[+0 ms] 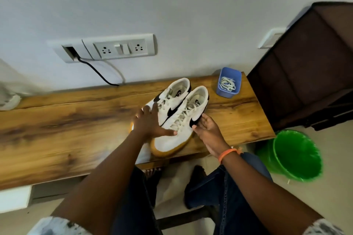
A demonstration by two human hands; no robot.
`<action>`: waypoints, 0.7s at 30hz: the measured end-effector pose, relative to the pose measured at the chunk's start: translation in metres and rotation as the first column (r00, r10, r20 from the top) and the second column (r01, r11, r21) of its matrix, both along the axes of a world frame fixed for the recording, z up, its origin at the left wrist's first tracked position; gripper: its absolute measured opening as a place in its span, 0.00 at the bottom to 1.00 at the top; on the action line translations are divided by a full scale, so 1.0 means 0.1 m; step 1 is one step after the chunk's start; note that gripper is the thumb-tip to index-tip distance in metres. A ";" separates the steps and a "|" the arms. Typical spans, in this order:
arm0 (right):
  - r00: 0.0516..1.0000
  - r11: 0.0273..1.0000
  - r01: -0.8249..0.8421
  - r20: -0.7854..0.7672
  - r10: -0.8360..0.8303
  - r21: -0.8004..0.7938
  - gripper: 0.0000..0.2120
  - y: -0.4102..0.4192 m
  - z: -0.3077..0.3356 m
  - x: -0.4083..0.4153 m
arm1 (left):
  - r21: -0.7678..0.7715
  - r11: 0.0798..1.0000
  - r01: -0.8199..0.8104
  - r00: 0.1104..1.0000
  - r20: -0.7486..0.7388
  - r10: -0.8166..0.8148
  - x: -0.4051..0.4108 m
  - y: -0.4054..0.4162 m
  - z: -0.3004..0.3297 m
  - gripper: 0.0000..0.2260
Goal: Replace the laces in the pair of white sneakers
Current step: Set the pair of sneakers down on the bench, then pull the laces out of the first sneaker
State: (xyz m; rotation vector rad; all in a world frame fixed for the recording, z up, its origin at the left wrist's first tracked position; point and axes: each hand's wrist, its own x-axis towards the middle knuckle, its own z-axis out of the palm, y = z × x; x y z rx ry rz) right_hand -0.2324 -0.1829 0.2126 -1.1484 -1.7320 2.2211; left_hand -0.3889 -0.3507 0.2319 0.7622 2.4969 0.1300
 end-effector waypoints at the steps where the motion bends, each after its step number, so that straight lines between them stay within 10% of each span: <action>1: 0.998 0.998 -0.064 0.003 0.064 0.013 0.29 0.00 0.00 0.01 | 0.002 1.000 -0.010 1.000 0.014 0.010 0.07 -0.04 -0.01 0.64; 9: 0.887 0.840 -0.461 0.175 0.427 0.286 0.57 -0.06 0.07 -0.13 | 0.079 0.947 -0.312 0.949 -0.023 0.315 0.67 -0.13 0.04 0.61; 21: 0.729 0.620 -0.684 0.323 0.604 0.384 0.56 0.07 0.03 -0.19 | 0.125 0.940 -0.318 0.947 0.084 0.309 0.68 -0.34 -0.02 0.46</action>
